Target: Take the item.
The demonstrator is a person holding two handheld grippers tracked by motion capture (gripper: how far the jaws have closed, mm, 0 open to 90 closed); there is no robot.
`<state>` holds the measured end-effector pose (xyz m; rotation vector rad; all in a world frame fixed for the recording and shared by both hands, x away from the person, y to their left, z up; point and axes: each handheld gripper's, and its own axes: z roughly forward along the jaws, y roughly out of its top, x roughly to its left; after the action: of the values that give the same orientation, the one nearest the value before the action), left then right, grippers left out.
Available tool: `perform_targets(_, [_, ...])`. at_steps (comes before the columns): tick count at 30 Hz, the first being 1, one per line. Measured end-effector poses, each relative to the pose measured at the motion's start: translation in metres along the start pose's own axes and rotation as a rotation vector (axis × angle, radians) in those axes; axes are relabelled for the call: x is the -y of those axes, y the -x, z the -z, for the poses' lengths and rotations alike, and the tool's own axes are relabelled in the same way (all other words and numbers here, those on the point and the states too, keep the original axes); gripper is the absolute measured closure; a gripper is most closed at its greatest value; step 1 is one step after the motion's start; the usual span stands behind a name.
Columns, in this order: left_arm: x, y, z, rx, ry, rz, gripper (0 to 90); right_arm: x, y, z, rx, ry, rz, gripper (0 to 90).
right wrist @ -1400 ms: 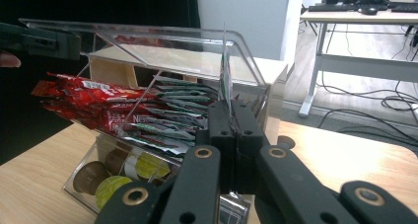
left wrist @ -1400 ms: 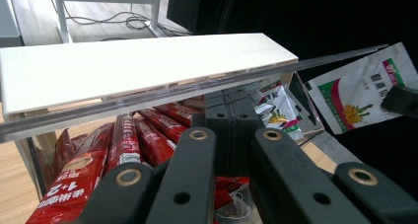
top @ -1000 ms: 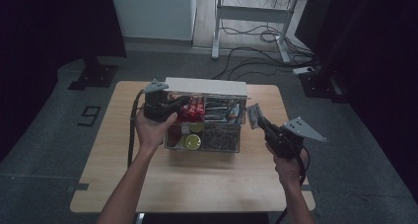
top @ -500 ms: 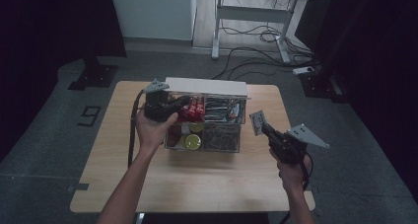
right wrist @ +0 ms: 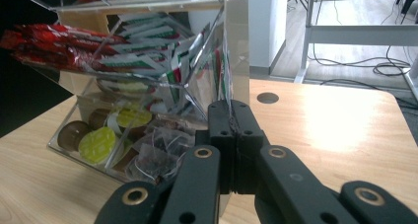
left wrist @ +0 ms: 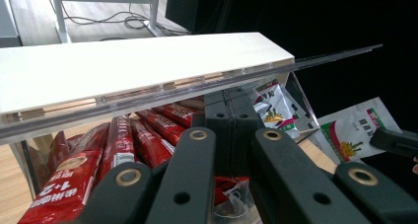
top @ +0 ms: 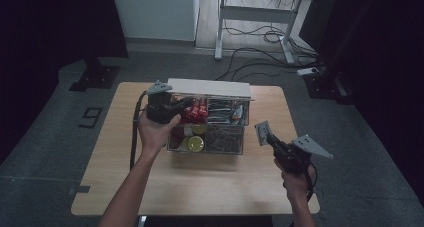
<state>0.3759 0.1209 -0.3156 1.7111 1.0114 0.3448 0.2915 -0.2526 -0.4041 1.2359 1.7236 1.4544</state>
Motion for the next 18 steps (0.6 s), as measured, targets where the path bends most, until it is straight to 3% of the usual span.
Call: perform_targets(18, [0.0, 0.001, -0.001, -0.003, -0.001, -0.002, 89.6, 0.037, 0.011, -0.001, 0.02, -0.056, -0.034, 88.8])
